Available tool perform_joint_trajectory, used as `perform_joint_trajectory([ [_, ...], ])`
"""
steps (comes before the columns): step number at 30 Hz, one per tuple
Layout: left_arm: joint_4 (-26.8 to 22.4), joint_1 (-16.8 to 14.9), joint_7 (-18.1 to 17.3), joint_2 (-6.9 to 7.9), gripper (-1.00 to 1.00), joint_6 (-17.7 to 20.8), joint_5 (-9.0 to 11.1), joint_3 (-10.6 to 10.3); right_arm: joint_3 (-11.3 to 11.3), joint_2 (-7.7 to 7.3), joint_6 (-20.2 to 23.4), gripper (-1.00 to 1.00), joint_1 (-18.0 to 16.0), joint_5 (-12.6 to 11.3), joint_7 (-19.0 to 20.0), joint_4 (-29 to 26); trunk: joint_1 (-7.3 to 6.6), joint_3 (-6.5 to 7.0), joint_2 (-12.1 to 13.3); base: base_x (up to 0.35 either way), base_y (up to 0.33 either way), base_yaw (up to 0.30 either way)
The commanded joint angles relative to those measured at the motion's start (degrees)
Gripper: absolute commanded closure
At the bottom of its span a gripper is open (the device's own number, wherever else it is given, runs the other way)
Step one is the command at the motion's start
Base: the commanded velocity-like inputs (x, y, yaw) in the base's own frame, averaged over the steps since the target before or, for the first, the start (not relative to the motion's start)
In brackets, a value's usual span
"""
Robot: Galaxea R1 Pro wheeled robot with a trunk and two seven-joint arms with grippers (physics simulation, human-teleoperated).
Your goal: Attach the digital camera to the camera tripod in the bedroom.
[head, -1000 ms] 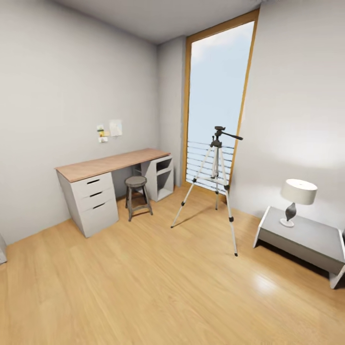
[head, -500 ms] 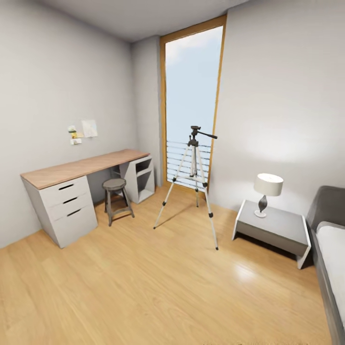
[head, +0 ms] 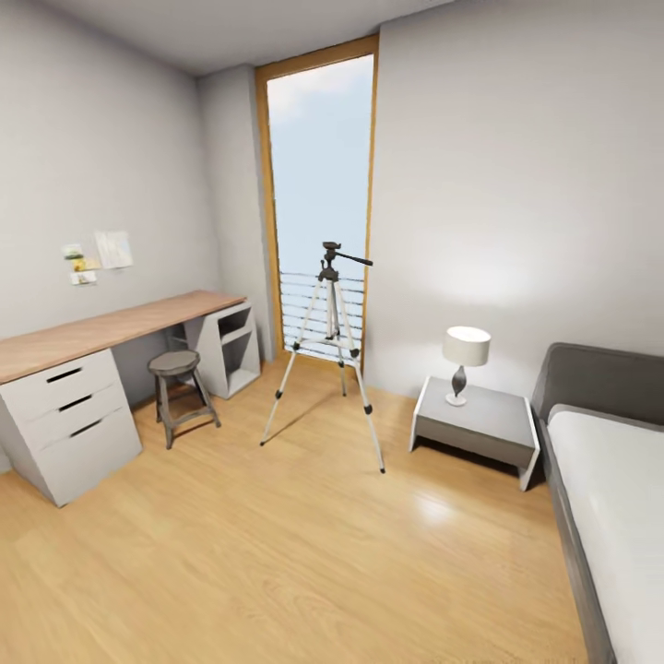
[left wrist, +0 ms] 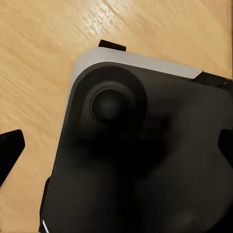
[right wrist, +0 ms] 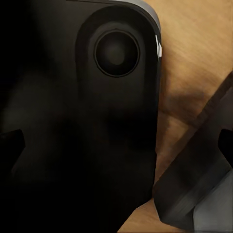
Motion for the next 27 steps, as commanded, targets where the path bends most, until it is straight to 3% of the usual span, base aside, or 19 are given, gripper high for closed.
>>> perform_joint_trajectory([
  [1,-0.03,0.01,-0.01,0.0,-1.0,-0.13,0.23,0.0,0.02,0.0,-0.15,-1.0,-0.01,0.0,-0.03,0.0,0.0,-0.04,-0.02,0.0,0.0,-0.293],
  [27,-0.03,0.01,0.0,0.0,-1.0,-0.15,0.31,0.01,0.05,0.08,-0.16,-1.0,-0.01,0.03,-0.01,0.0,0.0,-0.04,-0.02,0.0,0.0,-0.294],
])
